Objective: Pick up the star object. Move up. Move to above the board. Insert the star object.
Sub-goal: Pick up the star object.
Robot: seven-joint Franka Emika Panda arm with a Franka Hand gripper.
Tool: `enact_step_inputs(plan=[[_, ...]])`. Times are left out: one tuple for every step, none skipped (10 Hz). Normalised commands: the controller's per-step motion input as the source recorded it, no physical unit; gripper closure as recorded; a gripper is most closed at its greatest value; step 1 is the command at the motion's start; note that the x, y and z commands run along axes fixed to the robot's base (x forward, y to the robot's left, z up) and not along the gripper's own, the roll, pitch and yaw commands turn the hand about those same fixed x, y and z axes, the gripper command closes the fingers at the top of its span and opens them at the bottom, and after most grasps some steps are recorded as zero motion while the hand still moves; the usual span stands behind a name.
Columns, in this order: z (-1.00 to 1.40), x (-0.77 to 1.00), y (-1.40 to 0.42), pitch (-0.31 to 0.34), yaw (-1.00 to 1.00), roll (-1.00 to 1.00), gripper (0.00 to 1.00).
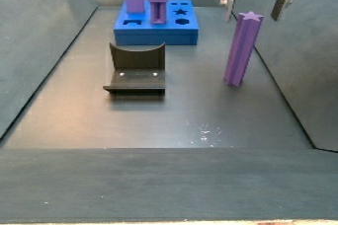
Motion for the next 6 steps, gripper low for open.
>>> enact_step_inputs(plan=[[-0.32,0.05,-0.14,0.000,0.18,0.07,0.00],[-0.20,0.28,-0.02,0.059,-0.03,0.07,0.00],[-0.20,0.24,0.00,0.067,-0.25,0.07,0.00],[-0.24,0.00,0.00,0.069,-0.40,0.09,0.00],[-0.22,-0.01,0.00,0.024,-0.50,0.05,0.00],[-0.25,-0.03,0.00,0.000,-0.45,0.02,0.00]])
